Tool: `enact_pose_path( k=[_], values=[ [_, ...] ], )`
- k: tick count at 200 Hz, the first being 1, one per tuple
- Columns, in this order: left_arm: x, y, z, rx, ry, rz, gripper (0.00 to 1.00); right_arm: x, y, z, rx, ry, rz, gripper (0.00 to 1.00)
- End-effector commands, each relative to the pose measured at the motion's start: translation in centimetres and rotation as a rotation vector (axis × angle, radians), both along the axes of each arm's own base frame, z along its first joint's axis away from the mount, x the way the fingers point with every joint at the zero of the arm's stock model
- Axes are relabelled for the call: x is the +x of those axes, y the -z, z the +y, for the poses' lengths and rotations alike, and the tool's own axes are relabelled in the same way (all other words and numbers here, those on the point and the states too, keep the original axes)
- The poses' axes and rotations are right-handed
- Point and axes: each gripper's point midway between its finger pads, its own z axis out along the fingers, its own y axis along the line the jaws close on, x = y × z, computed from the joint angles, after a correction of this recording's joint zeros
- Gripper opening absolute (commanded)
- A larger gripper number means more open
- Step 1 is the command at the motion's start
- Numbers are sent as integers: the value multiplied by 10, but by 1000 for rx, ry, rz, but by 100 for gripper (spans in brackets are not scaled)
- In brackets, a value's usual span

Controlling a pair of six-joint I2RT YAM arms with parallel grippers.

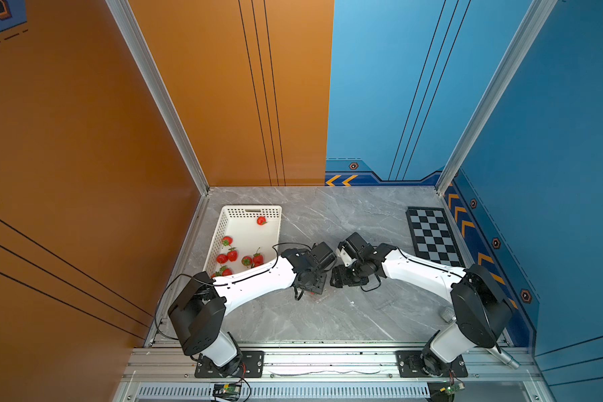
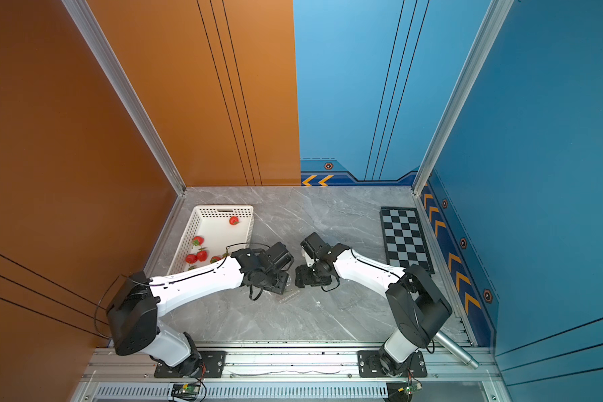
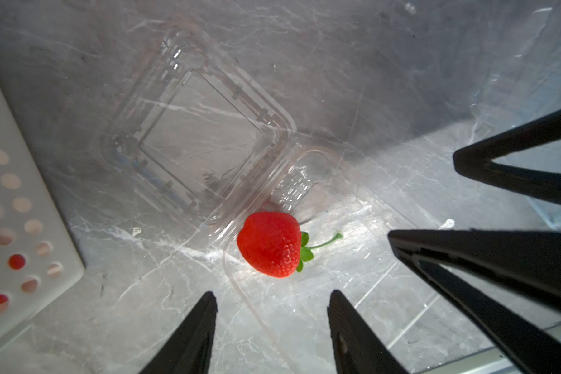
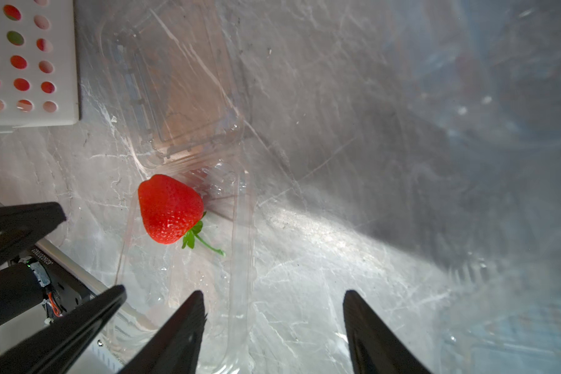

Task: Pack strawberries into containers
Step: Place the strawberry in the packing box, then pick up the strawberry from the basket.

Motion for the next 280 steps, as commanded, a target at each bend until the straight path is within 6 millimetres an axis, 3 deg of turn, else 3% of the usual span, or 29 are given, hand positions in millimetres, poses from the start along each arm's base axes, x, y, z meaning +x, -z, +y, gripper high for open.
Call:
enact_pose_path(
  k=[1, 50, 90, 141, 194, 258, 280],
  values=[
    [10, -19, 36, 34, -77, -51, 59, 8, -4, 1, -1, 17, -23, 70],
    [42, -44, 130, 52, -342, -102, 64, 1, 8, 2, -14, 3, 16, 70],
    [67, -36, 172, 90, -428, -69, 64, -3, 19, 7, -22, -18, 51, 68],
    [107, -10, 186, 72, -474, -12, 63, -7, 39, 11, -45, -43, 105, 65],
    [134, 15, 182, 84, -456, 56, 63, -7, 51, 5, -67, -43, 138, 63],
    [126, 22, 192, 80, -486, 87, 63, -11, 57, 0, -79, -49, 156, 63],
    [120, 25, 197, 82, -497, 106, 63, -3, 57, -7, -75, -19, 159, 62]
  ],
)
